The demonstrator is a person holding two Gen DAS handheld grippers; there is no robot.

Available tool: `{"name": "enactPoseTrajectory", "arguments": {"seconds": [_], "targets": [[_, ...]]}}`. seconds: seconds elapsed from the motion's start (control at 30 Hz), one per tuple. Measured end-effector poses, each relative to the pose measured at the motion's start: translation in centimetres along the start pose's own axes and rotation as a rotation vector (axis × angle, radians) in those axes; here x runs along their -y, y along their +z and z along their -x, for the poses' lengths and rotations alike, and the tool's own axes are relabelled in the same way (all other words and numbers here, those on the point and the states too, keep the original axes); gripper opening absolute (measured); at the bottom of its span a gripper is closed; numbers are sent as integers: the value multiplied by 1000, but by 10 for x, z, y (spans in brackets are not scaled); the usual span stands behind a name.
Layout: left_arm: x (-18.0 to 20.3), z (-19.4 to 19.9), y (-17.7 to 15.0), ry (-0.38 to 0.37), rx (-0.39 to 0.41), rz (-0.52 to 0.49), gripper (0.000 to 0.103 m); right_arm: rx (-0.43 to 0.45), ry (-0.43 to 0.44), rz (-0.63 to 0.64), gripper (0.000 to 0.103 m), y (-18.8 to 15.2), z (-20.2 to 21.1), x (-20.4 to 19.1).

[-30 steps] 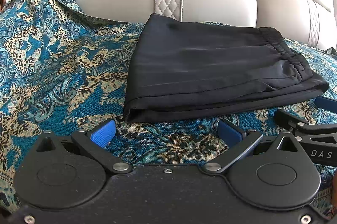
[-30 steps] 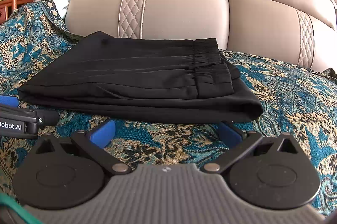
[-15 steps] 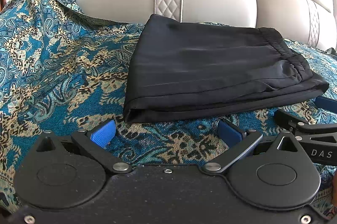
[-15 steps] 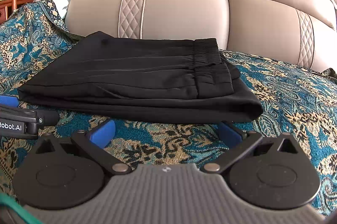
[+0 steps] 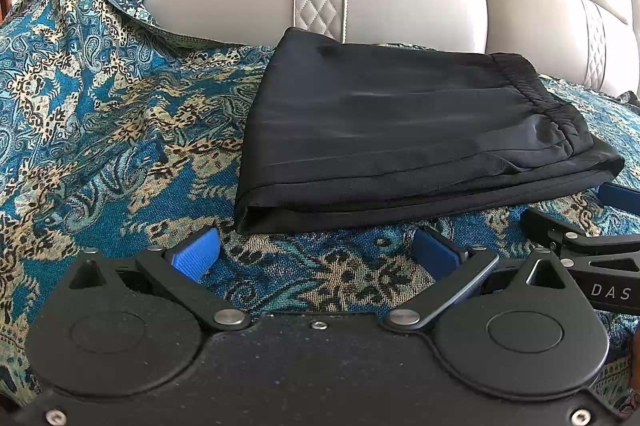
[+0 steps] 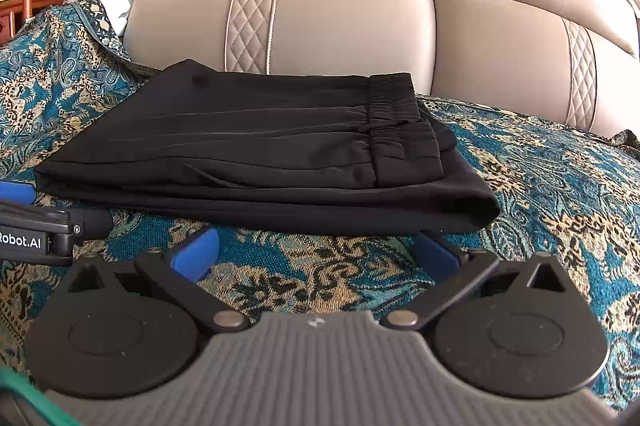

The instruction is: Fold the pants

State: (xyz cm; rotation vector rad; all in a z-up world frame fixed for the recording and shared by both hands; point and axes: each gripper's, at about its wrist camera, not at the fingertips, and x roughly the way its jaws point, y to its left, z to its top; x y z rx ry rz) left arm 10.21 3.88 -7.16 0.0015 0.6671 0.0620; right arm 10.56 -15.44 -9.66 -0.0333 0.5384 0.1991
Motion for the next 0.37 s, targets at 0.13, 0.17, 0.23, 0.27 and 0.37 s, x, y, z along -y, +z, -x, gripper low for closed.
{"name": "enactPoseTrajectory", "arguments": {"seconds": [0.13, 0.17, 0.23, 0.27, 0.37], "targets": [[0, 0, 0, -1, 2, 0, 103, 0, 0, 0, 103, 0, 0, 0], [0, 0, 0, -1, 4, -2, 103, 0, 0, 0, 103, 0, 0, 0], [0, 0, 0, -2, 8, -2, 103, 0, 0, 0, 103, 0, 0, 0], [0, 1, 0, -2, 10, -2, 103, 1, 0, 0, 103, 0, 0, 0], [0, 1, 0, -4, 8, -4, 103, 1, 0, 0, 103, 0, 0, 0]]}}
